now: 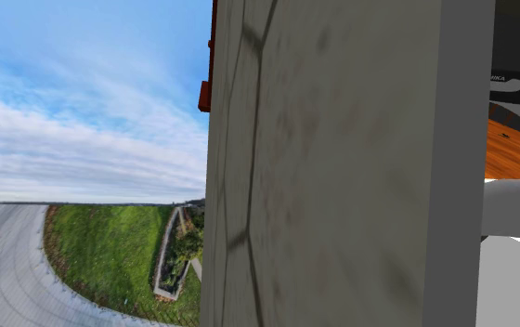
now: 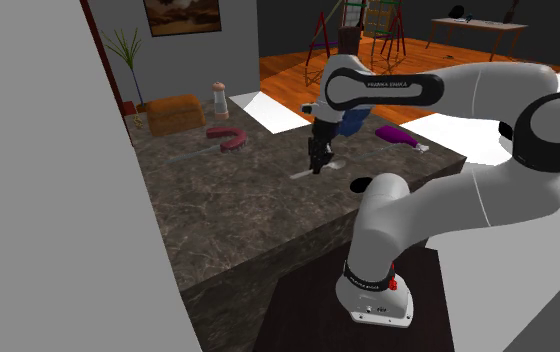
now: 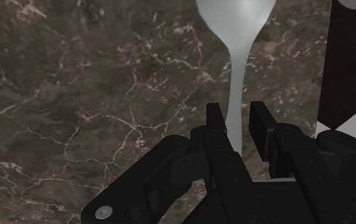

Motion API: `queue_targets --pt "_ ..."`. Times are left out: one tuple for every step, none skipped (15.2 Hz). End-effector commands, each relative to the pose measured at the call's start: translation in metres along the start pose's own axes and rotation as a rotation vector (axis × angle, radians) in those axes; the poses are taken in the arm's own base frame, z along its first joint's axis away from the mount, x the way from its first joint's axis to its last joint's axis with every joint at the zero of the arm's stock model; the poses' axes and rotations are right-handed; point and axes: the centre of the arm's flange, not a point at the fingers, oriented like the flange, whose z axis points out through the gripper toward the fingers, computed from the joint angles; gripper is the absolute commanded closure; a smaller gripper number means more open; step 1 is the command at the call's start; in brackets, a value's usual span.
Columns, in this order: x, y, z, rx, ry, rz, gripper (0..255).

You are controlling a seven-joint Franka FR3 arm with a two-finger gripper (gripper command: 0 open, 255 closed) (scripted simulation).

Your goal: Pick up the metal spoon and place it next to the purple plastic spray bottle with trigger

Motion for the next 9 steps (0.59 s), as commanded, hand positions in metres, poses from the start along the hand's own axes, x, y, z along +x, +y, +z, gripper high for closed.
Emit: queue_targets --pt "-0.025 0.002 -0.005 0.001 -0.001 -0.001 255" --pt "-0.038 0.002 -0.008 0.001 -0.001 -0.001 255" --pt "-0.051 0.003 -0.012 0.001 -0.001 -0.001 255" --pt "-0.064 0.003 -0.015 0.001 -0.001 -0.001 255" --pt "-0.077 0.004 -0.018 0.001 -0.001 -0.001 255" --pt "-0.089 0.004 -0.021 0.001 -0.001 -0.001 255" --pt "-0.102 0.005 -0.024 0.001 -0.001 -0.001 255" --pt "-0.115 0.005 -0.027 0.001 -0.001 -0.001 255" --pt "-0.128 0.006 -0.03 0.001 -0.001 -0.001 255"
